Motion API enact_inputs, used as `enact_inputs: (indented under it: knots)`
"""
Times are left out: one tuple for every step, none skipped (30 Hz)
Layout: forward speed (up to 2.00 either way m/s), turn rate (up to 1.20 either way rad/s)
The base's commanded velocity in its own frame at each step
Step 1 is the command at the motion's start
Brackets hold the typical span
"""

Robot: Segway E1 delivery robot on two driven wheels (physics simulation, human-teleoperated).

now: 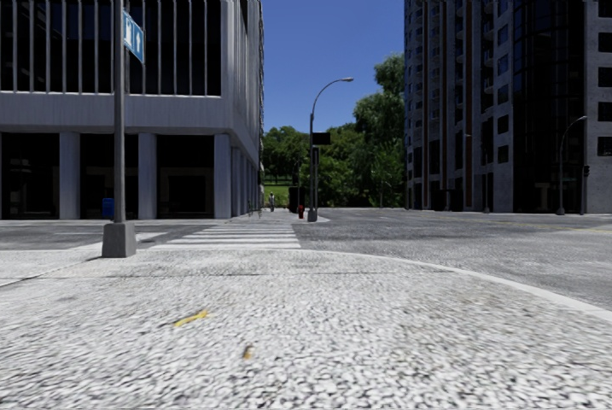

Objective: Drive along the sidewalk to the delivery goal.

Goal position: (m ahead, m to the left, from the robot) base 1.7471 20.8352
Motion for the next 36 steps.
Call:
enact_inputs:
  knots:
    - [1.15,0.2]
    - [1.15,0.19]
    - [1.27,0.19]
    - [1.31,0.19]
    - [1.31,0.19]
    - [1.35,0.19]
    - [1.36,0.19]
    - [1.36,0.19]
    - [1.36,0.19]
    - [1.36,0.19]
    - [1.36,0.19]
    - [1.42,0.19]
    - [1.42,0.19]
    - [1.45,0.22]
    - [1.46,0.26]
    - [1.46,0.28]
    - [1.43,0.32]
    - [1.43,0.32]
    - [1.33,0.35]
    - [1.18,0.37]
    - [1.09,0.39]
    - [1.09,0.39]
    - [1.05,0.4]
    - [1.0,0.41]
    - [0.98,0.44]
    - [0.98,0.44]
    - [0.97,0.45]
    - [0.97,0.45]
    - [0.97,0.45]
    - [0.97,0.45]
    - [0.97,0.46]
    - [0.97,0.47]
    - [0.97,0.48]
    - [0.97,0.48]
    - [0.97,0.48]
    - [0.99,0.48]
